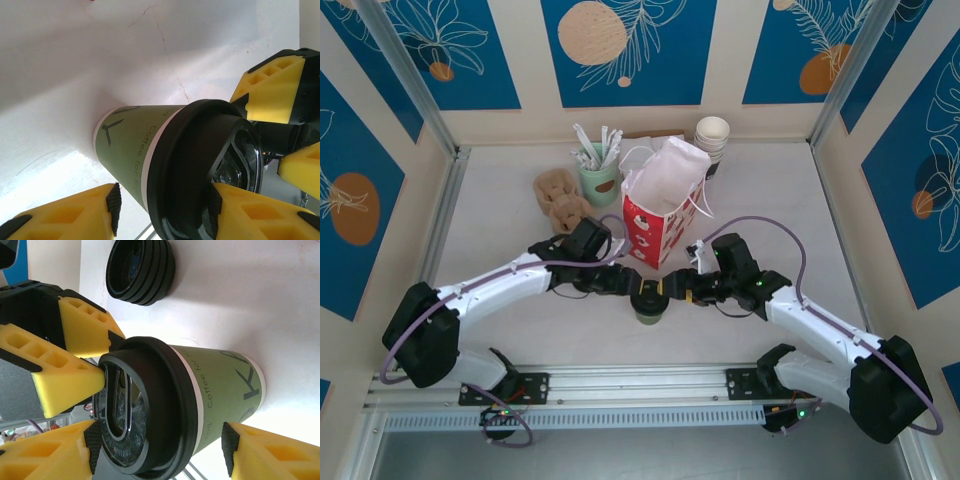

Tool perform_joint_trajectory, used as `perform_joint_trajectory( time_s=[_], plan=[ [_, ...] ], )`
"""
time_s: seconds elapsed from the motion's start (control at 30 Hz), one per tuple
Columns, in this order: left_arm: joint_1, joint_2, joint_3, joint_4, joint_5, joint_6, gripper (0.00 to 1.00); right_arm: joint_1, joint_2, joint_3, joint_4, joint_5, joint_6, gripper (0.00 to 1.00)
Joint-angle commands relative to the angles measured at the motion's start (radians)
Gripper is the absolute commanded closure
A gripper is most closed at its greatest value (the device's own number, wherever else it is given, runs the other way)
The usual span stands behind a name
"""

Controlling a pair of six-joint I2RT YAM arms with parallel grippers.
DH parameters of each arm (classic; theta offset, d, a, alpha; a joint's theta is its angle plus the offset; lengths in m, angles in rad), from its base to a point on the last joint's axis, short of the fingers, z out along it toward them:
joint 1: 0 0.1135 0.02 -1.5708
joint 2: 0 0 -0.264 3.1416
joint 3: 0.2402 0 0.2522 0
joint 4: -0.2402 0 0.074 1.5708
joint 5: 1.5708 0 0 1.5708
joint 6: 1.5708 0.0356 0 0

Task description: Pack the takeout coffee

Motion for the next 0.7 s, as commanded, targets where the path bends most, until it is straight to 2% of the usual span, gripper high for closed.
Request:
perform_joint_trajectory(
  time_s=[0.0,0.67],
  plan=[
    [-0.010,0.008,-0.025,-0.015,0.020,-0.002,0.50,0.000,0.013,-0.001,0.016,-0.018,-0.019,0.33],
    [-0.012,0.008,-0.107,0.041,0.030,-0.009,0.51,-0.006,0.039,-0.093,0.056,0.028,-0.035,0.37]
  ],
)
